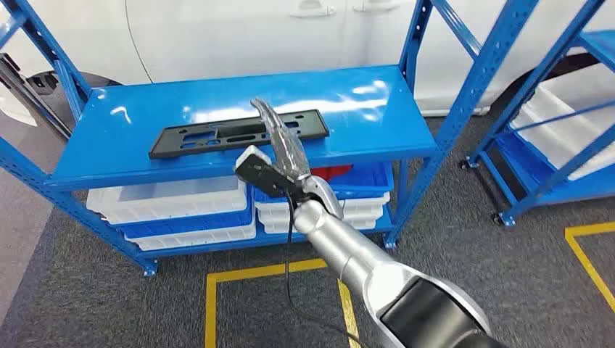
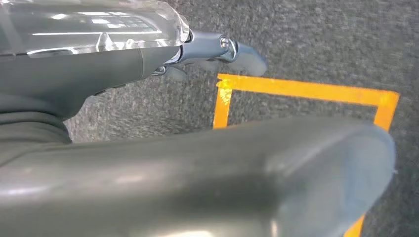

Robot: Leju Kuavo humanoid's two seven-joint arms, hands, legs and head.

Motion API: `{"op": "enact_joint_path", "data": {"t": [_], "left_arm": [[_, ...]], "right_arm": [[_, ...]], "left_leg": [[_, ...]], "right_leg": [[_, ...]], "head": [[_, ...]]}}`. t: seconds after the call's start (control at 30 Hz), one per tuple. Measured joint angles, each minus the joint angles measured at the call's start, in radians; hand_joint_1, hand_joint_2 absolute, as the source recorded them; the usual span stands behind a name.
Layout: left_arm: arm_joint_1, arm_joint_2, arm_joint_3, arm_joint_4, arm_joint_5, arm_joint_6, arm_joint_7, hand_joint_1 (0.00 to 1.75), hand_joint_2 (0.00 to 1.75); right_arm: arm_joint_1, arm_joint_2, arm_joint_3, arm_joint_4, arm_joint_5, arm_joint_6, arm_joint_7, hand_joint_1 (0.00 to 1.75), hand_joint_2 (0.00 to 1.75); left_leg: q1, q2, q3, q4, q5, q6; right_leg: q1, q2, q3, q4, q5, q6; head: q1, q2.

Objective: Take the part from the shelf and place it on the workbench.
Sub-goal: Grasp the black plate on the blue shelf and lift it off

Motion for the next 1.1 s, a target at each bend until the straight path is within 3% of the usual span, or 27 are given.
{"op": "enact_joint_path", "data": {"t": [0.07,0.13,0.17,0.23,0.27,0.3,0.33,0.43,0.47,0.5,0.63,0.73,0.77,0.8,0.83,0.9,0.93,1.0,1.1], "left_arm": [[-0.001,-0.001,0.000,0.000,-0.004,0.000,0.002,0.00,0.00],[-0.005,-0.001,0.000,0.000,-0.011,0.002,0.005,0.00,0.00],[-0.006,-0.002,0.000,0.000,-0.013,0.003,0.006,0.00,0.00],[-0.008,-0.001,0.000,0.000,-0.018,0.005,0.009,0.00,0.00],[-0.008,-0.001,0.000,0.000,-0.020,0.006,0.009,0.00,0.00],[-0.007,-0.001,0.000,0.000,-0.023,0.007,0.010,0.00,0.00],[-0.007,-0.001,0.000,0.000,-0.025,0.008,0.011,0.00,0.00],[-0.007,-0.001,0.000,0.000,-0.034,0.012,0.015,0.00,0.00],[-0.008,-0.001,0.000,0.000,-0.037,0.012,0.016,0.00,0.00],[-0.009,-0.001,0.000,0.000,-0.039,0.013,0.017,0.00,0.00],[-0.011,-0.003,0.000,0.000,-0.048,0.014,0.017,0.00,0.00],[-0.013,-0.004,0.001,0.000,-0.051,0.015,0.016,0.00,0.00],[-0.012,-0.004,0.001,0.000,-0.052,0.015,0.016,0.00,0.00],[-0.011,-0.004,0.002,0.000,-0.052,0.015,0.016,0.00,0.00],[-0.011,-0.004,0.002,0.000,-0.053,0.015,0.016,0.00,0.00],[-0.011,-0.004,0.002,0.000,-0.054,0.015,0.015,0.00,0.00],[-0.012,-0.004,0.003,0.000,-0.055,0.015,0.016,0.00,0.00],[-0.014,-0.004,0.004,0.000,-0.057,0.015,0.016,0.00,0.00],[-0.013,-0.005,0.005,0.000,-0.061,0.015,0.017,0.00,0.00]], "right_arm": [[-0.002,0.001,0.016,0.003,0.048,-0.027,0.014,0.00,1.75],[-0.005,0.001,0.054,0.012,0.147,-0.080,0.046,0.00,1.75],[-0.004,0.001,0.077,0.019,0.194,-0.102,0.063,0.00,1.75],[0.003,-0.001,0.119,0.035,0.268,-0.131,0.095,0.00,1.75],[0.007,-0.002,0.138,0.042,0.295,-0.137,0.107,0.00,1.75],[0.011,-0.003,0.153,0.049,0.317,-0.139,0.116,0.00,1.75],[0.014,-0.003,0.167,0.054,0.338,-0.141,0.125,0.00,1.75],[0.016,-0.006,0.199,0.070,0.398,-0.149,0.150,0.00,1.75],[0.016,-0.008,0.207,0.075,0.413,-0.153,0.155,0.00,1.75],[0.017,-0.009,0.214,0.080,0.423,-0.157,0.160,0.00,1.75],[0.016,-0.013,0.225,0.089,0.439,-0.168,0.166,0.00,1.75],[0.017,-0.014,0.226,0.093,0.445,-0.180,0.166,0.00,1.75],[0.019,-0.014,0.226,0.094,0.449,-0.183,0.166,0.00,1.75],[0.021,-0.015,0.226,0.096,0.452,-0.185,0.166,0.00,1.75],[0.023,-0.015,0.226,0.097,0.456,-0.187,0.166,0.00,1.75],[0.023,-0.015,0.227,0.098,0.461,-0.190,0.167,0.00,1.75],[0.022,-0.015,0.227,0.098,0.466,-0.193,0.170,0.00,1.75],[0.022,-0.015,0.231,0.099,0.494,-0.201,0.190,0.00,1.75],[0.022,-0.015,0.243,0.101,0.556,-0.211,0.244,0.00,1.75]], "left_leg": [[0.003,0.000,0.010,-0.004,-0.006,0.006],[0.007,0.000,0.031,-0.012,-0.020,0.017],[0.008,0.000,0.041,-0.014,-0.027,0.020],[0.008,-0.001,0.057,-0.015,-0.045,0.021],[0.008,-0.002,0.066,-0.014,-0.054,0.021],[0.008,-0.003,0.076,-0.014,-0.064,0.020],[0.008,-0.004,0.088,-0.013,-0.073,0.018],[0.008,-0.005,0.122,-0.012,-0.099,0.010],[0.007,-0.006,0.127,-0.012,-0.105,0.004],[0.007,-0.006,0.131,-0.010,-0.108,-0.002],[0.007,-0.003,0.125,0.029,-0.132,-0.021],[0.010,-0.001,0.043,0.198,-0.218,-0.031],[0.011,-0.001,0.011,0.255,-0.240,-0.034],[0.011,-0.001,-0.006,0.279,-0.243,-0.035],[0.011,-0.001,-0.004,0.263,-0.224,-0.035],[0.011,0.000,0.048,0.135,-0.146,-0.031],[0.009,0.001,0.077,0.066,-0.121,-0.027],[0.005,0.001,0.107,-0.002,-0.105,-0.016],[0.006,-0.001,0.108,-0.007,-0.099,0.003]], "right_leg": [[0.000,0.000,-0.009,0.026,0.012,0.006],[-0.002,-0.002,-0.054,0.111,0.025,0.018],[-0.005,-0.002,-0.092,0.168,0.016,0.024],[-0.011,-0.003,-0.175,0.265,-0.045,0.032],[-0.013,-0.004,-0.206,0.285,-0.074,0.035],[-0.015,-0.004,-0.225,0.278,-0.082,0.037],[-0.017,-0.005,-0.229,0.244,-0.061,0.037],[-0.013,-0.006,-0.194,0.060,0.104,0.024],[-0.010,-0.007,-0.186,0.024,0.137,0.017],[-0.006,-0.007,-0.184,0.008,0.152,0.008],[-0.008,-0.007,-0.166,-0.002,0.155,-0.018],[-0.007,-0.008,-0.158,-0.005,0.151,-0.029],[-0.005,-0.008,-0.157,-0.004,0.150,-0.030],[-0.004,-0.007,-0.156,-0.003,0.148,-0.031],[-0.004,-0.006,-0.154,-0.002,0.145,-0.030],[-0.004,-0.005,-0.147,0.001,0.138,-0.026],[-0.003,-0.005,-0.144,0.003,0.135,-0.023],[-0.001,-0.005,-0.144,0.007,0.130,-0.014],[0.002,-0.006,-0.148,0.012,0.123,0.003]], "head": [[0.000,0.000],[0.000,0.000],[0.000,0.000],[0.000,0.000],[0.000,0.000],[0.000,0.000],[0.000,0.000],[0.000,0.000],[0.000,0.000],[0.000,0.000],[0.000,0.000],[0.000,0.000],[0.000,0.000],[0.000,0.000],[0.000,0.000],[0.000,0.000],[0.000,0.000],[0.000,0.000],[0.000,0.000]]}}
